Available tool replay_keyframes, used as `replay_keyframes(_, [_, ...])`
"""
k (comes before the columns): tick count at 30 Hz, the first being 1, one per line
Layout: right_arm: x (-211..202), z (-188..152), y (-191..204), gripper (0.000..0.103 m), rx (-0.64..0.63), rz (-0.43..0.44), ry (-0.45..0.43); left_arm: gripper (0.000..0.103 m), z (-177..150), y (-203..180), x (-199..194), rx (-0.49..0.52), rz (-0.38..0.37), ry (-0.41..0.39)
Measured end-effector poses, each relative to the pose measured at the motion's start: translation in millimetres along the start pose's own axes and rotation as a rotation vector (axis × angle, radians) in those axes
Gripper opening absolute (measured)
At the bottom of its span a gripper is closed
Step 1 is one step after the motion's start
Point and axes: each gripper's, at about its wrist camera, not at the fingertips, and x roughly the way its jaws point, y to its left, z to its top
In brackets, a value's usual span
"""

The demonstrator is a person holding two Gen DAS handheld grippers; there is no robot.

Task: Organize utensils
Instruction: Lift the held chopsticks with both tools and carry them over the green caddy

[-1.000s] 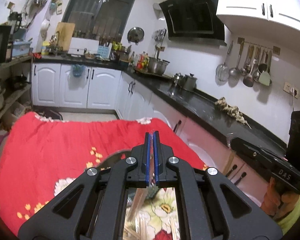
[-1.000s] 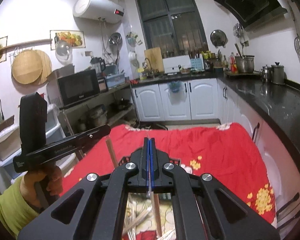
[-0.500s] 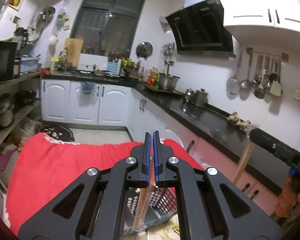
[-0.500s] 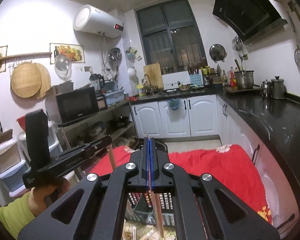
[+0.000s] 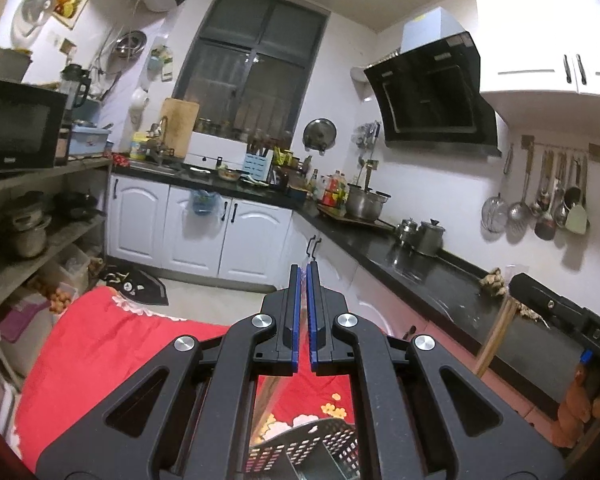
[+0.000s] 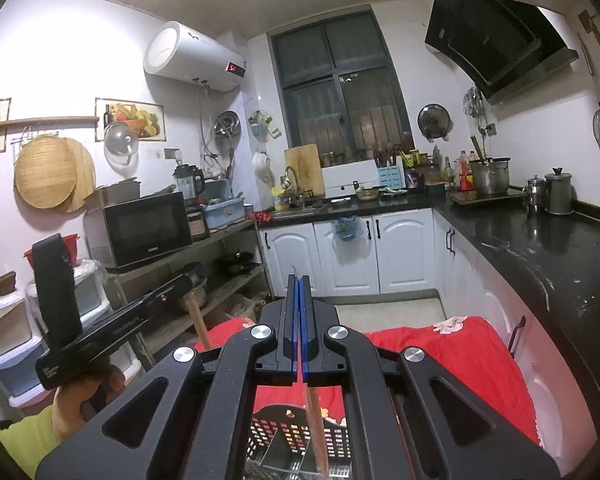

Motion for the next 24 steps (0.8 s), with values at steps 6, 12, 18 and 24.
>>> replay_keyframes(6, [17.5,-15.6,-3.3,0.001,-0.004,-0.021,-0.016,0.001,-17.2,12.8,4.9,-0.040,-0.013,0.029])
replay_keyframes(12, [32.0,-29.1,-10.0,0.001,0.012,-0.046,0.002,0.001,-19.7,14.3,3.9,-0.090,-0.065,0.050])
replay_keyframes(18, [38.0,-31.7,-12.7,0.001,0.024,-0.042,0.006,0.001,-8.4,3.7,-2.3,-0.064,-0.087,0.028])
replay_keyframes(24, [45.5,-35.0,-11.0,0.001,0.039,-0.039,0.011,0.001,-14.6,7.7,-0.2,-0.079,-0.090,0.050])
